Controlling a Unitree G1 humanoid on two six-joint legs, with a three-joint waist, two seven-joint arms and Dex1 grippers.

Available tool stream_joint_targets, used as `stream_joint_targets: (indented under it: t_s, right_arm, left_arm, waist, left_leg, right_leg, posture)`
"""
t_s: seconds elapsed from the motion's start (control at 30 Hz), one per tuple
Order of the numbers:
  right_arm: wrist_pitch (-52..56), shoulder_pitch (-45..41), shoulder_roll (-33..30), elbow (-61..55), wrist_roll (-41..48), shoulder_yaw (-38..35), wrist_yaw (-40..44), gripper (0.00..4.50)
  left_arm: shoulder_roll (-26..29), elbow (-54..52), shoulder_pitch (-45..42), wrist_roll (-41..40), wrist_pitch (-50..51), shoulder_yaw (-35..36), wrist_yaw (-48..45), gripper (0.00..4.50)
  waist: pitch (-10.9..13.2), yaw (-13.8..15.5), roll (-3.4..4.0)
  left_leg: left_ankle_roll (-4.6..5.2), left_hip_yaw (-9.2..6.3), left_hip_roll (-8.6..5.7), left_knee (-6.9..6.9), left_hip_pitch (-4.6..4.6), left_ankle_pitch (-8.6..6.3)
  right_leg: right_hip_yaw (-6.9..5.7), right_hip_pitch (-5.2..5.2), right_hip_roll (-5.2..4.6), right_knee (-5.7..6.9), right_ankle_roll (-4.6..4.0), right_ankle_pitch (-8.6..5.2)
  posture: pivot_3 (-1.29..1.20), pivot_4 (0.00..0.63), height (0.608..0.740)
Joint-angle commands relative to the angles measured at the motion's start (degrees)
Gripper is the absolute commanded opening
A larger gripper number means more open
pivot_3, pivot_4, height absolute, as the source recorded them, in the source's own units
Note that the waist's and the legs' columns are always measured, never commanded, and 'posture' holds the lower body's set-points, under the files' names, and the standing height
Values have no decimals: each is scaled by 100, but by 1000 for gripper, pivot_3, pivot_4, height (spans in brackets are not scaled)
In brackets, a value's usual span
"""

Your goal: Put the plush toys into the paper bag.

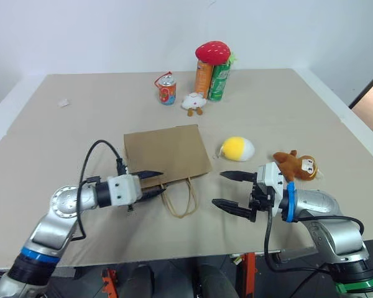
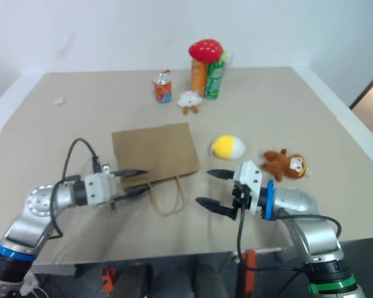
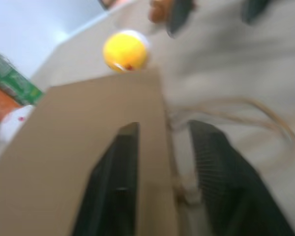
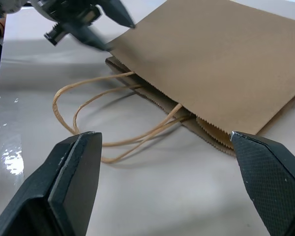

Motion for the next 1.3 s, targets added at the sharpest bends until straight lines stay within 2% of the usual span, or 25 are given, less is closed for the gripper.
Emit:
stream_joint_targets:
  t_s: [0.03,0.13,0.37,0.73,0.83,0.93,0.97,1.0,1.03,1.07,1.1,1.3]
  right_arm:
    - [-111,6,-41,-48,11,-48,78,4500]
    - [-133,12,-34,-23,-8,-26,126,4500]
    - [-177,24,-25,41,-47,-29,170,4500]
    - [-207,129,-22,0,-79,-48,128,4500]
    - [-230,166,-27,-14,-93,-49,124,4500]
    - [-250,193,-26,-18,-101,-53,125,4500]
    - [-259,200,-25,-16,-108,-56,126,4500]
    - [-270,205,-24,-12,-116,-59,128,4500]
    - [-281,209,-22,-7,-122,-61,130,4500]
    - [-292,201,-18,4,-129,-58,129,4500]
    - [-302,195,-16,11,-133,-55,127,4500]
    - [-245,7,97,59,-152,38,16,4500]
  left_arm:
    - [692,132,376,-62,-864,374,-634,3563]
    - [778,247,374,181,-1254,181,-788,3563]
    - [420,401,-28,690,-1570,-304,-642,3563]
    - [31,736,-612,836,-1645,-771,-651,3563]
    - [-37,737,-712,712,-1536,-824,-680,2867]
    - [-108,623,-750,423,-1220,-743,-683,1741]
    - [-132,562,-758,269,-1044,-674,-674,1650]
    - [-139,505,-773,114,-862,-606,-668,917]
    - [-137,457,-786,-2,-715,-553,-664,698]
    - [-141,409,-821,-143,-534,-484,-645,185]
    - [-149,363,-856,-276,-372,-422,-625,69]
    - [-299,163,-1112,-826,378,-113,-421,69]
  waist:
    - [0,-54,0]
    - [0,-63,0]
    - [0,-82,0]
    - [0,-95,0]
    - [0,-95,0]
    - [0,-95,0]
    - [0,-95,0]
    - [0,-96,0]
    - [0,-96,0]
    - [0,-97,0]
    - [0,-97,0]
    - [0,-97,0]
  left_leg:
    - [0,2,6,0,2,0]
    - [1,1,8,0,1,1]
    - [1,7,7,1,2,1]
    - [2,6,8,2,4,2]
    - [2,6,8,2,4,2]
    - [2,6,7,2,4,2]
    - [2,6,7,2,4,2]
    - [2,6,8,2,5,2]
    - [2,6,9,2,5,2]
    - [2,6,9,2,5,2]
    - [2,6,9,2,5,2]
    - [2,5,9,3,5,2]
  right_leg:
    - [1,1,4,0,-2,1]
    - [-1,2,6,0,-11,0]
    - [7,0,6,0,-6,4]
    - [11,1,12,0,-3,9]
    - [12,2,12,1,-2,9]
    - [13,2,13,1,-1,10]
    - [12,2,13,1,-2,10]
    - [13,2,14,1,-2,10]
    - [12,2,15,2,-2,10]
    - [12,1,15,2,-2,10]
    - [12,2,15,2,-2,10]
    - [12,3,15,2,-2,10]
  posture:
    - [0,150,740]
    - [0,150,740]
    - [0,150,740]
    - [0,150,740]
    - [0,150,740]
    - [0,150,740]
    - [0,150,740]
    - [0,150,740]
    - [0,150,740]
    - [0,150,740]
    - [0,150,740]
    - [0,150,740]
